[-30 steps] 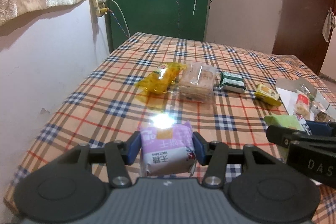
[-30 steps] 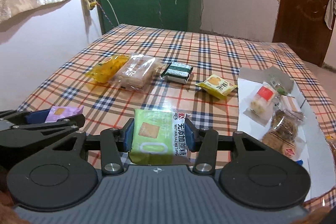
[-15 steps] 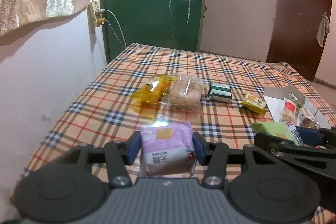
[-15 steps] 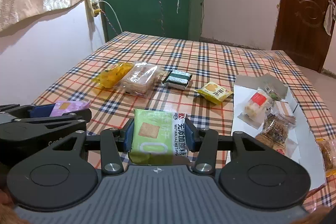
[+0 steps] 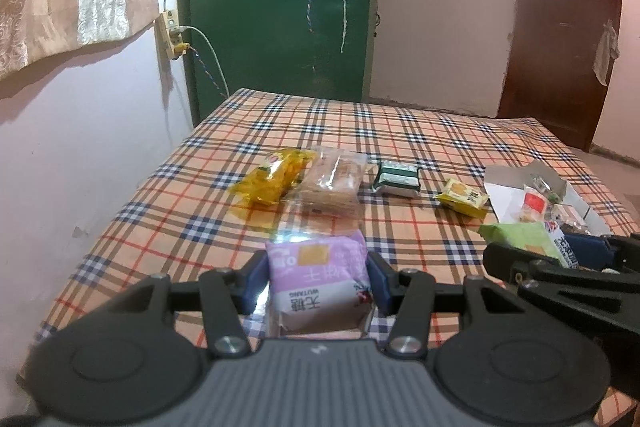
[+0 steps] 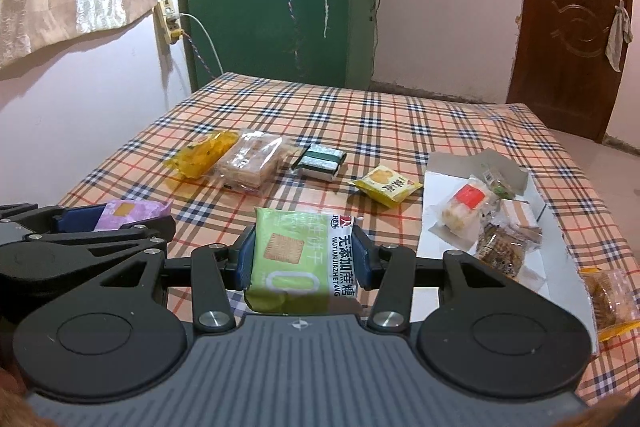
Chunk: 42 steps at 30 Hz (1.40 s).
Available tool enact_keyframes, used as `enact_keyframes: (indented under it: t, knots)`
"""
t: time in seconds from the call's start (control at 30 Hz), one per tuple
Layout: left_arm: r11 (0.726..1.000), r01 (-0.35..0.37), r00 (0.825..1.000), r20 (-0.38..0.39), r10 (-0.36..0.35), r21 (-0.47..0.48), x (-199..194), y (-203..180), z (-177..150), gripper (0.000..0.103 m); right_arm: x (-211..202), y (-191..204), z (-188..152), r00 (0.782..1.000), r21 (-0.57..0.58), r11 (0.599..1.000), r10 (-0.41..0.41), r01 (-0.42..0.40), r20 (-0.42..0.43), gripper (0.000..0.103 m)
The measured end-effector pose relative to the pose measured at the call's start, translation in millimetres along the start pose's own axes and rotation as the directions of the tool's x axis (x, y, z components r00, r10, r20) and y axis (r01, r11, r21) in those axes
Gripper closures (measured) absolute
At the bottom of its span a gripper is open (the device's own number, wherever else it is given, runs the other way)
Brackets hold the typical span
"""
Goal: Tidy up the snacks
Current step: 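Carry the pink-white and green packets over the white box with both tools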
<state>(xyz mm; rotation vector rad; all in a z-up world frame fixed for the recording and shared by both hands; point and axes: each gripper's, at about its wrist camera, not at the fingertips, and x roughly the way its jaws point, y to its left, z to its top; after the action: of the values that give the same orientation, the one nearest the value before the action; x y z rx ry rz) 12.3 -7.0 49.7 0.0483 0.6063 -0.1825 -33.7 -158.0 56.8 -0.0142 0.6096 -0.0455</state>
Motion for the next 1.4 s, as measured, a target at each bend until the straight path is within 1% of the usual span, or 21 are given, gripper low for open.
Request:
enact_keyframes:
  t: [0.63, 0.9, 1.4]
  knots:
    - [0.999, 0.036, 0.999, 0.018, -0.036, 0.028, -11, -26, 3, 0.052, -25, -17, -4, 0.998, 0.007, 0.999, -0.045, 0.045, 0.033, 0.044]
    - [0.998, 0.051, 0.998, 0.020, -0.052, 0.032, -12, -39, 6, 0.052, -30, -24, -5, 0.997, 0.026, 0.998, -0.066, 0.065, 0.040, 0.044]
    - [0.993, 0.096, 0.995, 0.018, -0.097, 0.070, -12, -70, 12, 0.052, -36, -38, -8, 0.992, 0.077, 0.990, -0.122, 0.119, 0.042, 0.044]
